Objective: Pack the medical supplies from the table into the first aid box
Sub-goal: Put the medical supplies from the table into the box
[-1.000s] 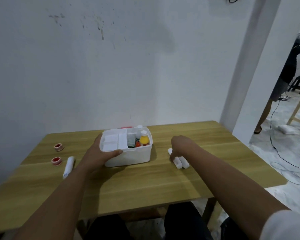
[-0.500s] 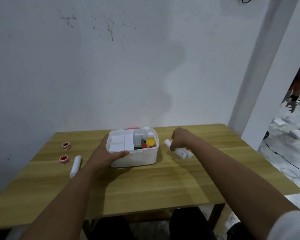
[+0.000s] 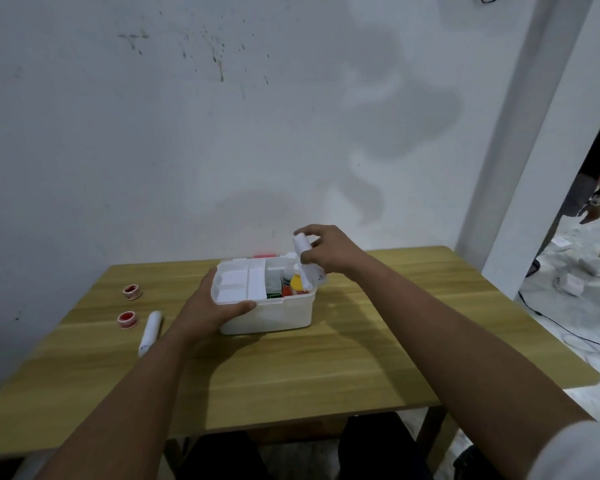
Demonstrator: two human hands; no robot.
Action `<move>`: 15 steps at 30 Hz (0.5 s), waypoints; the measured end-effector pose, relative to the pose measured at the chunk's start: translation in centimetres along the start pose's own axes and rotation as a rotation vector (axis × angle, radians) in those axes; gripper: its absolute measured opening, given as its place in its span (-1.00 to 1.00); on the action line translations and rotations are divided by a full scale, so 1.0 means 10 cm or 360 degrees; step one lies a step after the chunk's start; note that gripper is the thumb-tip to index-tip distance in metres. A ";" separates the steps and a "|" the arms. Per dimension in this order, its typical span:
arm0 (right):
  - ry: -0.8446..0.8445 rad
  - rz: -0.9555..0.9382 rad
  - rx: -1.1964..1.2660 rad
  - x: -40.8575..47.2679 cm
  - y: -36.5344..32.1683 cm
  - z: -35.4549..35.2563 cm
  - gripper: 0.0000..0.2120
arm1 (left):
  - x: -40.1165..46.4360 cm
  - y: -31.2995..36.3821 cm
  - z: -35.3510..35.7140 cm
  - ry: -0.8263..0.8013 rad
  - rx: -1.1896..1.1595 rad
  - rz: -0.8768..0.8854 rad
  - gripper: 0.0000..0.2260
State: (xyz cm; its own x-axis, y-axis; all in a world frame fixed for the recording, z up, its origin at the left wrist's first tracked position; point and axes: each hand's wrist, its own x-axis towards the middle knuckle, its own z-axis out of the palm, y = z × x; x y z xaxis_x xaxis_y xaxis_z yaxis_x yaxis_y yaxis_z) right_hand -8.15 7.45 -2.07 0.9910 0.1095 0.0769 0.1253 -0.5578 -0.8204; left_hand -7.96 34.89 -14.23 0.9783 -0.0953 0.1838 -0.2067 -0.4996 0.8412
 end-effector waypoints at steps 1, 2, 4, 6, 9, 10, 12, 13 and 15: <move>0.0018 -0.0019 -0.0058 0.00 0.02 0.05 -0.50 | 0.00 0.00 0.00 0.0002 0.0000 -0.0001 -0.09; 0.0041 -0.0030 -0.0094 0.00 0.05 0.10 -0.52 | 0.00 0.00 0.00 0.0001 0.0000 -0.0005 -0.09; 0.0105 -0.0078 -0.0110 0.00 0.09 0.17 -0.56 | 0.00 0.00 -0.01 0.0001 0.0003 -0.0013 -0.06; 0.0188 -0.0150 -0.0126 0.02 0.12 0.21 -0.61 | 0.00 0.00 -0.01 0.0004 0.0003 -0.0027 -0.04; 0.0250 -0.0188 -0.0166 0.02 0.11 0.28 -0.58 | -0.02 0.02 0.00 0.0011 -0.0001 -0.0007 -0.09; 0.0274 -0.0207 -0.0183 0.02 0.12 0.31 -0.59 | -0.02 0.04 0.00 0.0011 -0.0004 0.0003 -0.09; 0.0340 -0.0268 -0.0177 0.02 0.16 0.36 -0.65 | -0.03 0.05 -0.01 0.0006 -0.0014 0.0011 -0.06; 0.0362 -0.0298 -0.0168 0.02 0.18 0.38 -0.68 | -0.04 0.05 -0.01 0.0005 -0.0016 0.0007 -0.03; 0.0363 -0.0333 -0.0177 0.01 0.21 0.41 -0.71 | -0.05 0.06 -0.02 0.0005 -0.0006 -0.0002 0.01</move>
State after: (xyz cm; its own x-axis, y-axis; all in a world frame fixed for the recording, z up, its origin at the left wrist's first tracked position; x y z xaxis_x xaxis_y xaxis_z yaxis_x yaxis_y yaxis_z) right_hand -7.97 9.65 -6.05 0.9266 0.0510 0.3726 0.3192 -0.6306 -0.7074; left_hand -8.57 34.80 -13.72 0.9785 -0.0921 0.1843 -0.2056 -0.4963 0.8435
